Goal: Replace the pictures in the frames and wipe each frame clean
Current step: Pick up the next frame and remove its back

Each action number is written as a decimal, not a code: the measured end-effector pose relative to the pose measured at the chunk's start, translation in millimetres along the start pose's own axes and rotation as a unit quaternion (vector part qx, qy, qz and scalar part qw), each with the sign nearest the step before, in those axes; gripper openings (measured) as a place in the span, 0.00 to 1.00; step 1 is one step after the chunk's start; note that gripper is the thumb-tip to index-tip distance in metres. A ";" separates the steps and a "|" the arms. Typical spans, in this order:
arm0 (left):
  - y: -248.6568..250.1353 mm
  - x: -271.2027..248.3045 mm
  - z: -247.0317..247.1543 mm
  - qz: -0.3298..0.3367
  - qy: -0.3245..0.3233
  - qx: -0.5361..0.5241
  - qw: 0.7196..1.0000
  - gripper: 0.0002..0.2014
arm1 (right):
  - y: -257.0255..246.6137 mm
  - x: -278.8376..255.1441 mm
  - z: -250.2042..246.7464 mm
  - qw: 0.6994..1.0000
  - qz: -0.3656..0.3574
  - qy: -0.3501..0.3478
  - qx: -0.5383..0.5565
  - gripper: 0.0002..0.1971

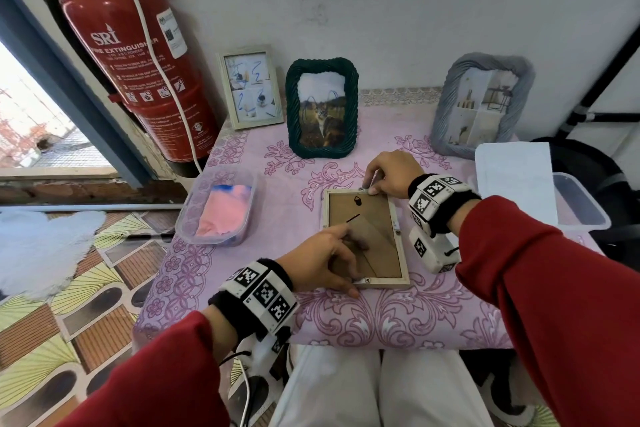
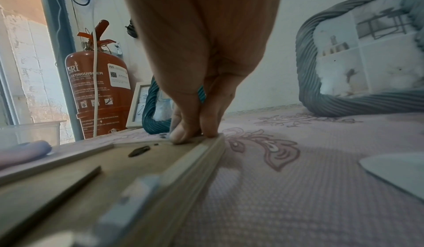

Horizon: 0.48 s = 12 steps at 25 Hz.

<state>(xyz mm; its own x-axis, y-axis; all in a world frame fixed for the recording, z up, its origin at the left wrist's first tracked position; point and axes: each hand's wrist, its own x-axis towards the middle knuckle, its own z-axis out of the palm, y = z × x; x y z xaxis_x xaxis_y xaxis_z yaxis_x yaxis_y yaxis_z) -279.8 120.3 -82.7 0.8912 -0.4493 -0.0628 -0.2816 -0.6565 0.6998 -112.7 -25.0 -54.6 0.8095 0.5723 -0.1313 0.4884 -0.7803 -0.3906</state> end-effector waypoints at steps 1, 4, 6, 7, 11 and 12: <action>0.7 -0.2 -0.3 -0.003 -0.002 0.003 1.000 0.09 | 1.1 -2.0 1.5 1.000 0.000 0.007 0.007 0.07; 3.0 -1.4 -1.4 -0.016 -0.011 0.004 1.000 0.10 | 3.0 -9.9 4.6 1.000 0.001 0.019 0.022 0.08; 4.3 -3.6 -0.4 -0.022 0.000 -0.020 1.000 0.11 | 3.2 -17.0 4.3 0.999 -0.011 0.012 0.039 0.11; 5.1 -4.8 0.4 -0.028 0.023 -0.045 0.998 0.11 | 3.5 -21.8 3.1 0.999 -0.021 0.001 0.049 0.12; 0.6 -8.1 0.3 -0.098 0.229 -0.053 0.967 0.11 | 2.8 -49.3 4.3 0.998 -0.054 -0.006 0.024 0.17; -1.1 -8.4 -0.7 -0.129 0.266 -0.022 0.955 0.13 | 1.7 -57.1 6.0 0.998 -0.058 0.021 0.024 0.16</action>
<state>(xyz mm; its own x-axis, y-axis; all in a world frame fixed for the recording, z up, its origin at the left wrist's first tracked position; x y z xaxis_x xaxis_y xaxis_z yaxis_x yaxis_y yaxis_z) -286.8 125.3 -82.5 0.9869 0.1033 0.1242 -0.0227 -0.6723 0.7399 -160.0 -57.5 -53.2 0.7613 0.6469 -0.0451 0.5649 -0.6958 -0.4436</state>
